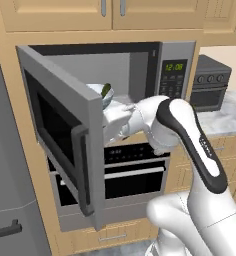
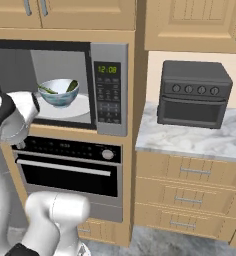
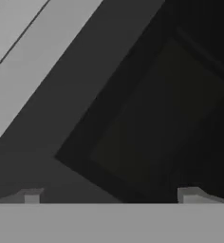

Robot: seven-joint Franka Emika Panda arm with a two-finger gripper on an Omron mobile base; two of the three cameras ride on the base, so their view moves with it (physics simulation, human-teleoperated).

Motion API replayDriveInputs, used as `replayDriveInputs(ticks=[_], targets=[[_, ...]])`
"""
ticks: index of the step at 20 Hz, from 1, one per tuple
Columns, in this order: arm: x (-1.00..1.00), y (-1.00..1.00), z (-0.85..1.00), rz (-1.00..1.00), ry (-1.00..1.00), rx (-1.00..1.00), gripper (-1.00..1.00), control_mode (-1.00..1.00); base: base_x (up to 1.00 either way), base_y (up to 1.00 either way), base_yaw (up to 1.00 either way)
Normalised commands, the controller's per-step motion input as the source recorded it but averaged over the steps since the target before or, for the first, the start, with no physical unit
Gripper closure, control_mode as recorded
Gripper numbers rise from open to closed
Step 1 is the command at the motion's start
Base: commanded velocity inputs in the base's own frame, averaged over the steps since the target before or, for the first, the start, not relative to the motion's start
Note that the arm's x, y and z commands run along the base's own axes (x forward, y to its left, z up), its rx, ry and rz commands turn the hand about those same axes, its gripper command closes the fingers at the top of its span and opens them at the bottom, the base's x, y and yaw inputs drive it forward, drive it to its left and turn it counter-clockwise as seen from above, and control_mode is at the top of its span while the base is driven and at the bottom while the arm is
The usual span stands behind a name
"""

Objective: The microwave is finished heating the fish and squash. Take the bowl containing the food and place it on the dining counter.

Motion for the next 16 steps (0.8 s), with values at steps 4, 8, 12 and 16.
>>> replayDriveInputs(ticks=[4, 8, 12, 16], targets=[[0.19, 1.0, 0.0, 0.13, -0.06, 0.11, -1.0, -1.0, 0.0, 0.0, 0.0], [0.06, 0.34, 0.0, -0.02, -0.02, 0.02, -1.0, -1.0, 0.0, 0.0, 0.0], [0.11, -0.85, 0.0, -0.27, 0.0, 0.0, -1.0, -1.0, 0.0, 0.0, 0.0], [0.0, -1.0, 0.0, -0.45, 0.0, 0.0, -1.0, -1.0, 0.0, 0.0, 0.0]])
